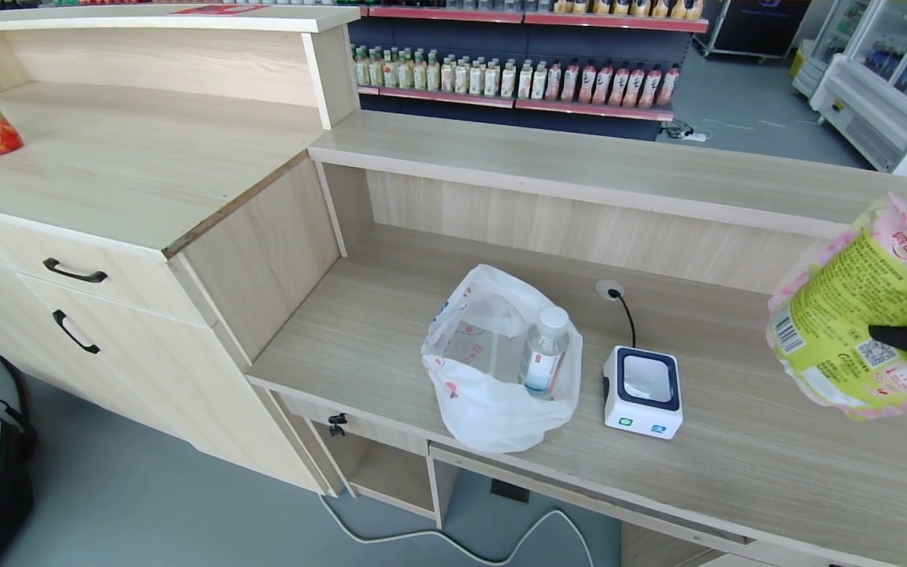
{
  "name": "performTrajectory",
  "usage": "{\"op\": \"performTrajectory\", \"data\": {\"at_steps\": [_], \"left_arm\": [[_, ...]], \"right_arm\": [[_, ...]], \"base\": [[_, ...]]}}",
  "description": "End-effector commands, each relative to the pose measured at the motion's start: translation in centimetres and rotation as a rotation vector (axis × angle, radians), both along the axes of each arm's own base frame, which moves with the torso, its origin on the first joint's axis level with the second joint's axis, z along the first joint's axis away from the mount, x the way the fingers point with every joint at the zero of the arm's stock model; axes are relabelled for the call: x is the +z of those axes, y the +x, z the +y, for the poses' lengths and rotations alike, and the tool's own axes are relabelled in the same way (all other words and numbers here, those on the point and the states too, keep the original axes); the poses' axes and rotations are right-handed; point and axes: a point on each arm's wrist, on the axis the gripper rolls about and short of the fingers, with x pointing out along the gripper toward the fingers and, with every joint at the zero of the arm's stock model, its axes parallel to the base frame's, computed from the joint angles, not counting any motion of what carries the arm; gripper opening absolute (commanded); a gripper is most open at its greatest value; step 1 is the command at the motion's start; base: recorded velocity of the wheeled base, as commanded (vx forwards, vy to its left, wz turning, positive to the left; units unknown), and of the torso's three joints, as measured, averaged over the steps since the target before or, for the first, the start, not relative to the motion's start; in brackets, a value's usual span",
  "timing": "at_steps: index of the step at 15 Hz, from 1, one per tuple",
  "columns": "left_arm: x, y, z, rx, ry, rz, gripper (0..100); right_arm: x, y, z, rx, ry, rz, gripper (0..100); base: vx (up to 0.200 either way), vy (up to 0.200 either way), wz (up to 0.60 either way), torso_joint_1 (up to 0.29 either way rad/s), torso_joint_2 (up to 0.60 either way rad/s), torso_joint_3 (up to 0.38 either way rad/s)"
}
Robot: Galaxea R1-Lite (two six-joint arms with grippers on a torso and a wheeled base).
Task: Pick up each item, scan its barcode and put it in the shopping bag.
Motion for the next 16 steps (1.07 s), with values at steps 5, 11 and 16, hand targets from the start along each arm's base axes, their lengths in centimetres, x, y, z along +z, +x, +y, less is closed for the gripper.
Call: {"op": "performTrajectory", "data": {"at_steps": [5, 11, 16], "left_arm": [[0.0, 0.0, 0.0, -0.001, 0.0, 0.0, 100], [0.0, 0.0, 0.0, -0.001, 0.0, 0.0, 100], [0.0, 0.0, 0.0, -0.001, 0.0, 0.0, 100]], "right_arm": [[0.8, 0.2, 1.1, 0.053, -0.011, -0.119, 0], [3.3, -1.2, 5.3, 0.271, 0.047, -0.293, 0], [4.2, -0.7, 6.6, 0.418, 0.063, -0.446, 0]], "base": [[0.0, 0.0, 0.12, 0.0, 0.0, 0.0], [0.0, 0.0, 0.6, 0.005, 0.0, 0.003], [0.0, 0.0, 0.12, 0.0, 0.0, 0.0]]}}
